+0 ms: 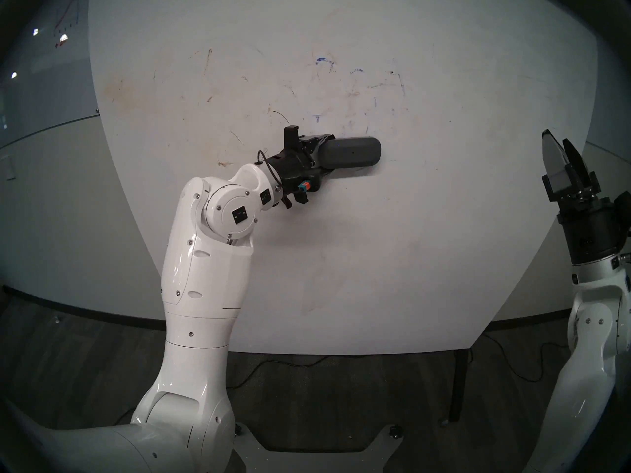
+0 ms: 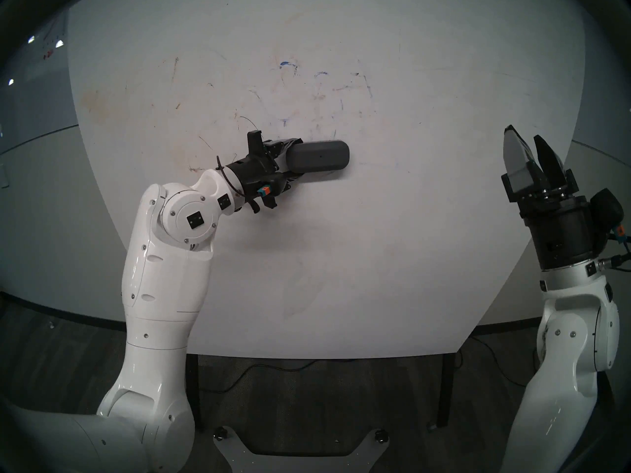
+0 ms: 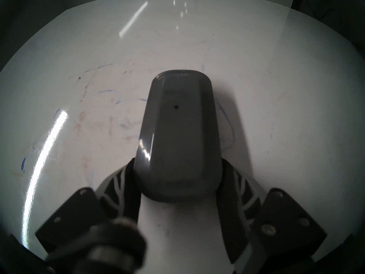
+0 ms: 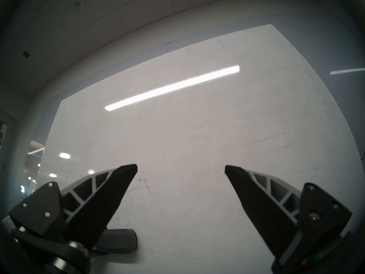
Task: Erase all marks on the whiteboard with the eraser
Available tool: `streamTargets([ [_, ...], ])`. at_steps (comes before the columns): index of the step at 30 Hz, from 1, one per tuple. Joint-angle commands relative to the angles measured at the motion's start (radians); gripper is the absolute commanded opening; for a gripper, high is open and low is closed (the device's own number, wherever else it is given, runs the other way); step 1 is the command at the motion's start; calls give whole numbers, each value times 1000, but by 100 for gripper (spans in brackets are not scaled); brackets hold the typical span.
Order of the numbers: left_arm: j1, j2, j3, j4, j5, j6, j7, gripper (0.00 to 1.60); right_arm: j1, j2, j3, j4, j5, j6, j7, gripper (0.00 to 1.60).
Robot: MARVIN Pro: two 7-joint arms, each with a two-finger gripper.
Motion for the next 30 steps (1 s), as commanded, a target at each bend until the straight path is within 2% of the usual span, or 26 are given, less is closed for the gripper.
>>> streamTargets([
  [1, 35, 28, -42, 31, 38, 35, 0, 0, 2, -1, 5, -16, 3, 1, -3, 160],
  [30, 112, 41, -66, 32, 38, 33, 23, 0, 4, -1, 0, -16, 1, 1, -10, 160],
])
